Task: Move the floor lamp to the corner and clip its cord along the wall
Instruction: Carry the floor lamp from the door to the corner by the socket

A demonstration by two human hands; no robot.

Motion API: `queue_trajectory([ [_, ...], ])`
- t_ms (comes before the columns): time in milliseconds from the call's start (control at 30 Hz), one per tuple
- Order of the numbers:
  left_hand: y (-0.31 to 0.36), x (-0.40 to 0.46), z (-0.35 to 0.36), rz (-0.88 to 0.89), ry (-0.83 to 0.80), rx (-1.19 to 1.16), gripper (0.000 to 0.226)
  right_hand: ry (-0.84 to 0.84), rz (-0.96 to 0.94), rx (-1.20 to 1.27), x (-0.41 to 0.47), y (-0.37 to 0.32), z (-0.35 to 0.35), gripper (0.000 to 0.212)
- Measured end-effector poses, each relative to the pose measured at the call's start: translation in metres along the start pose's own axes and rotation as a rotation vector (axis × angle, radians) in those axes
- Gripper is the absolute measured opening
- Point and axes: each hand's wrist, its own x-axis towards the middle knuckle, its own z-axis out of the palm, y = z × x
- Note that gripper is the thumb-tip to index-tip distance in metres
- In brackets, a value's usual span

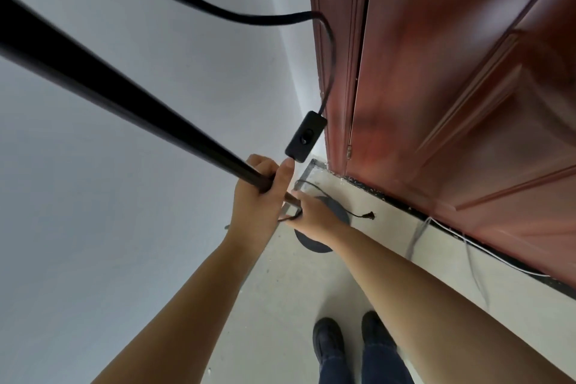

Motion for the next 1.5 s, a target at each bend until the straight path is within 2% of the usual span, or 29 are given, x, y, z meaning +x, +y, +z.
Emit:
queue_trajectory([
  [33,0.002,0.002,0.002,-0.027,-0.022,-0.062,0.038,0.004,0.032,0.034,0.005,-0.005,0.001,0.020],
  [100,0.004,0.004,0.005,-0.076,-0.090,-0.198,0.043,0.016,0.079,0.062,0.010,-0.009,0.002,0.037],
  [200,0.007,-0.002,0.006,-0.097,-0.069,-0.263,0.054,-0.009,0.060,-0.016,0.002,-0.014,0.002,0.044],
  [300,0.016,-0.018,-0.002,-0.142,0.067,-0.268,0.049,-0.070,0.021,-0.158,-0.016,-0.025,0.005,0.043],
  [400,0.031,-0.039,-0.021,-0.180,0.176,-0.316,0.050,-0.117,-0.009,-0.179,-0.036,-0.046,0.006,0.040],
  [567,0.066,-0.096,-0.063,-0.214,0.334,-0.386,0.050,-0.288,-0.067,-0.262,-0.098,-0.091,0.015,0.027],
  [700,0.092,-0.162,-0.102,-0.226,0.493,-0.445,0.052,-0.364,-0.139,-0.376,-0.159,-0.125,0.041,0.041],
  [800,0.106,-0.218,-0.136,-0.227,0.624,-0.491,0.055,-0.439,-0.150,-0.416,-0.206,-0.150,0.071,0.041],
  [900,0.108,-0.279,-0.173,-0.232,0.751,-0.522,0.054,-0.532,-0.189,-0.457,-0.253,-0.171,0.112,0.039],
  [1133,0.077,-0.455,-0.257,-0.274,1.038,-0.586,0.061,-0.785,-0.267,-0.641,-0.374,-0.195,0.253,0.014],
  [1267,0.043,-0.592,-0.310,-0.313,1.245,-0.623,0.064,-0.898,-0.344,-0.800,-0.472,-0.197,0.365,0.028],
  [1433,0.024,-0.737,-0.379,-0.316,1.417,-0.596,0.063,-1.018,-0.409,-0.823,-0.590,-0.208,0.488,0.029],
  [1500,0.021,-0.783,-0.408,-0.317,1.457,-0.566,0.061,-1.076,-0.445,-0.832,-0.631,-0.218,0.530,0.020],
])
